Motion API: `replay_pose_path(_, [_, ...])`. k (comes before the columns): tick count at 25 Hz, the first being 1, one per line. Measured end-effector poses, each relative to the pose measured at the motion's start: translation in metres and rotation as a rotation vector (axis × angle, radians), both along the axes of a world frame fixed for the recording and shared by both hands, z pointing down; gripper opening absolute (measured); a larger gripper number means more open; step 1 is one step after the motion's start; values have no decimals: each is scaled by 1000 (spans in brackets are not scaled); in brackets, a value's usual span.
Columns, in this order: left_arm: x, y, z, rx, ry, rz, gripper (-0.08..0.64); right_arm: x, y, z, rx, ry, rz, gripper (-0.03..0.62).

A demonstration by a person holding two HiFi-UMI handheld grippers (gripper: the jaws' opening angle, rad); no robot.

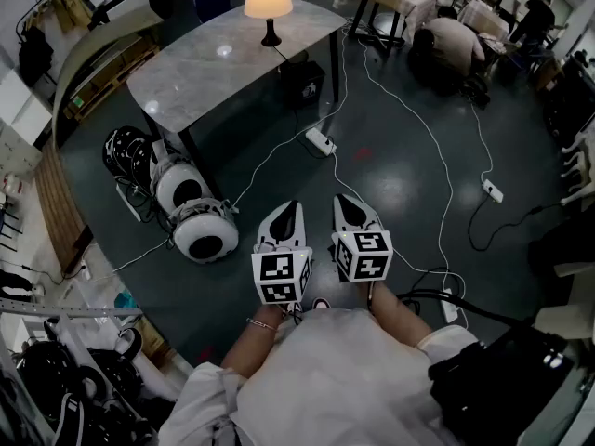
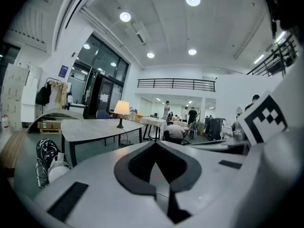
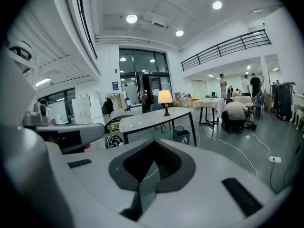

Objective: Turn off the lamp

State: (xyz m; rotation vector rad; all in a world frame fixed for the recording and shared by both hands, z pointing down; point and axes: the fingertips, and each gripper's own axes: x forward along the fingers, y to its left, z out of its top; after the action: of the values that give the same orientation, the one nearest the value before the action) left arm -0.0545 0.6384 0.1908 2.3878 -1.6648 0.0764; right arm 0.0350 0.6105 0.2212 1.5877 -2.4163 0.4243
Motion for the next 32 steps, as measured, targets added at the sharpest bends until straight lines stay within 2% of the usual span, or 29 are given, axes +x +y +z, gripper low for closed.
replay_pose_path(7, [-11,-6,3,-2,5,-5,8,-8,-3,3,-3,5,5,-2])
replay_pose_path(12, [-22,-14,4,-5,5,0,8,-14,-12,2,2,-36,35,-2])
replay_pose_path(21, [-43,-25,10,-3,-26,47,8,-28,-20,10,-26,-33,74,-2])
replay_pose_path(25, [-49,-38,18,-32,-14,42,8,-27,-25,12,-40,-19,78,-2])
replay_pose_path(32, [-54,-70,25,-36,-3,17,8,-24,-54,22,-53,-27,88,-2])
